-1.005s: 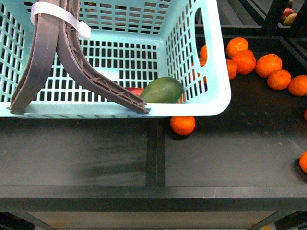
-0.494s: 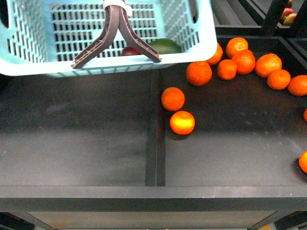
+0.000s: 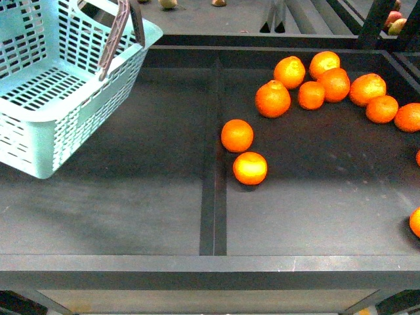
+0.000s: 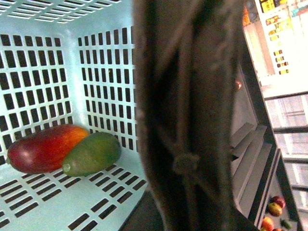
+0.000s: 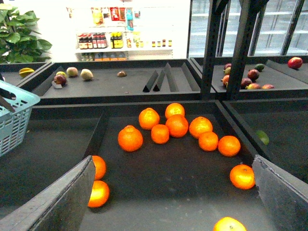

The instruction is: Pick mango and avocado into basket

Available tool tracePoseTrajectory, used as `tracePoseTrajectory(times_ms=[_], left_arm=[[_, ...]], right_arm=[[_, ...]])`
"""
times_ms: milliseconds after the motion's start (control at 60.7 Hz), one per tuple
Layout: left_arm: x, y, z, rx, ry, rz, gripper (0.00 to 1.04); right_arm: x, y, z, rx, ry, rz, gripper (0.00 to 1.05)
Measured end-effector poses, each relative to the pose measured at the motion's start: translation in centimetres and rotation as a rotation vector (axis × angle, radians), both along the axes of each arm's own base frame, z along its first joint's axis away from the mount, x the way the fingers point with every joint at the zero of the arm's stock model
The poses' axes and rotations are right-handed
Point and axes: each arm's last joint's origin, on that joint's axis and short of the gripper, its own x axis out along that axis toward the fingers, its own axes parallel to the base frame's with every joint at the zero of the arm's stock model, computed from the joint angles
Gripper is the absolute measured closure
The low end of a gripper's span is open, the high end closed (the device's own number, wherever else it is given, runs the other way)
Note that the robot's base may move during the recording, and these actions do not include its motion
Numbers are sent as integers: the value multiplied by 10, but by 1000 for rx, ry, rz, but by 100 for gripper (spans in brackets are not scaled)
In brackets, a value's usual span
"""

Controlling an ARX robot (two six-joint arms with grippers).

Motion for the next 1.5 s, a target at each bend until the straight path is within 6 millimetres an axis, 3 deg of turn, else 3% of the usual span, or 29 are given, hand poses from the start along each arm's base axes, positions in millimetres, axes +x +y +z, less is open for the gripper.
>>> tracePoseTrajectory(times_ms=[148, 428, 626, 906, 1137, 1401, 1500], left_arm=[[23, 3, -11, -159, -39, 98, 99], [53, 11, -38, -291, -136, 182, 99], [64, 25, -88, -346, -110, 277, 99], [69, 36, -101, -365, -83, 302, 99], [69, 36, -108, -357, -10, 262, 59], [54, 34, -116, -365, 50, 248, 7], [52, 34, -107, -376, 10, 239, 8]], right_arm=[[0, 0, 0, 0, 0, 0, 8], [0, 0, 0, 0, 0, 0, 8], [0, 0, 0, 0, 0, 0, 8], [0, 0, 0, 0, 0, 0, 8], [0, 0, 0, 0, 0, 0, 8], [0, 0, 0, 0, 0, 0, 8], [0, 0, 0, 0, 0, 0, 8]])
